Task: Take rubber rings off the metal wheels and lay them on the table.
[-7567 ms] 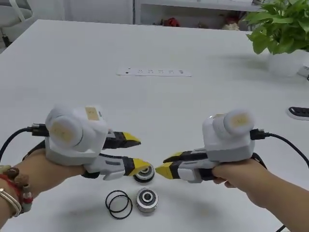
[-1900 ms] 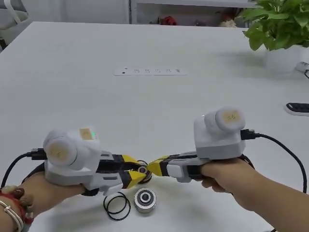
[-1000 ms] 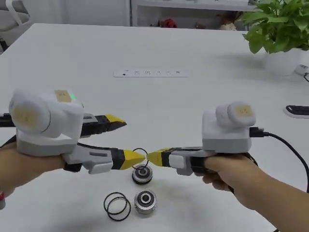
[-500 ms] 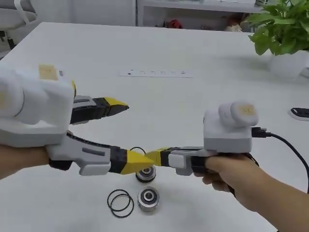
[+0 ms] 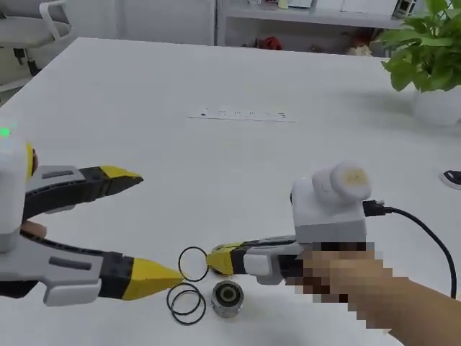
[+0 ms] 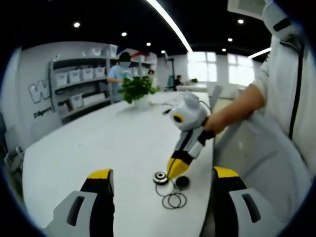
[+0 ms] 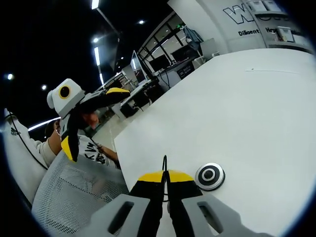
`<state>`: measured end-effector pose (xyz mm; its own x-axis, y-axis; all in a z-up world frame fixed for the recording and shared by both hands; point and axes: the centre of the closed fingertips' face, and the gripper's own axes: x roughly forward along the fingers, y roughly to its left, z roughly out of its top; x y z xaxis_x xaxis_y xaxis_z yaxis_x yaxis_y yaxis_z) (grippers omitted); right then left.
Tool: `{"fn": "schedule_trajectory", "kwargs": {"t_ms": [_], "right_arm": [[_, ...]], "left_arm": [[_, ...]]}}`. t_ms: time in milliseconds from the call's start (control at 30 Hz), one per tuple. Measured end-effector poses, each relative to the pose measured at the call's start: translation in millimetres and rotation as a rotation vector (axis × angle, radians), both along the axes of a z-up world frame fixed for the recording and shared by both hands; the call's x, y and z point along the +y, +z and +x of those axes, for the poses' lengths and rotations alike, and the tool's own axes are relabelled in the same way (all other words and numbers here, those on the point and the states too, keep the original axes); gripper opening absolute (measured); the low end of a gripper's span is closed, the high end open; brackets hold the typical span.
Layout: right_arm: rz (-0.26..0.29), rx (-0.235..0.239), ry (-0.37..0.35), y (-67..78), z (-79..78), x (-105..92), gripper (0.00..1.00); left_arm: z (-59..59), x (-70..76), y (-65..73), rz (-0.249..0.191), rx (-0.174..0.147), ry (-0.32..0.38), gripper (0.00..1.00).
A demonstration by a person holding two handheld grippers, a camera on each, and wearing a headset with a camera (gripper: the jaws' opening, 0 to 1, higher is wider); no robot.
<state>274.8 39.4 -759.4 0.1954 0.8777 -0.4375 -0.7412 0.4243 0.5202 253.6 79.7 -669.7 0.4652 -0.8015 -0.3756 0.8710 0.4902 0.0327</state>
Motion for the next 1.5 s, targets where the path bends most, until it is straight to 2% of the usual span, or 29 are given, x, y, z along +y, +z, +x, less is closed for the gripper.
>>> {"fn": "schedule_trajectory", "kwargs": {"t_ms": [67,200,367,533,600,700,800,1033,1233,1500], "right_arm": [[-0.003,0.013,0.018,-2.3,-4.3,1.6,0.00],[-0.034,0.045,0.060,-12.7,-15.5,3.0,0.00],[-0.067,0.039,0.099,-19.5,-23.6,4.8,0.00],[-0.100,0.014,0.091,-24.6,-20.0,1.0,0.00],[-0.138,-0.019,0.063,-29.1,-12.2,-4.7,0.00],[-0.159,-0.035,0.042,-32.7,-6.8,-9.2,0.00],[-0.159,-0.027,0.033,-33.6,-6.1,-9.8,0.03],[-0.171,-0.053,0.037,-34.2,-4.7,-10.0,0.08],[-0.165,-0.038,0.018,-34.1,-2.1,-11.8,0.07],[-0.163,-0.043,-0.002,-32.1,2.6,-14.5,0.07]], "left_arm": [[-2.8,6.9,-4.3,-0.001,0.006,0.021,0.83],[-7.5,19.0,-14.9,-0.011,0.041,0.068,0.83],[-13.0,28.2,-24.4,-0.003,0.061,0.097,0.83],[-17.0,36.3,-32.8,0.000,0.083,0.124,0.83],[-17.7,37.1,-33.9,0.000,0.087,0.128,0.83],[-18.1,38.2,-35.9,0.003,0.093,0.134,0.83],[-18.2,38.3,-37.4,0.007,0.096,0.136,0.82],[-20.1,37.3,-40.6,0.024,0.100,0.134,0.82],[-20.9,38.3,-43.5,0.032,0.105,0.134,0.82],[-20.6,36.5,-44.9,0.039,0.105,0.125,0.81]]}}
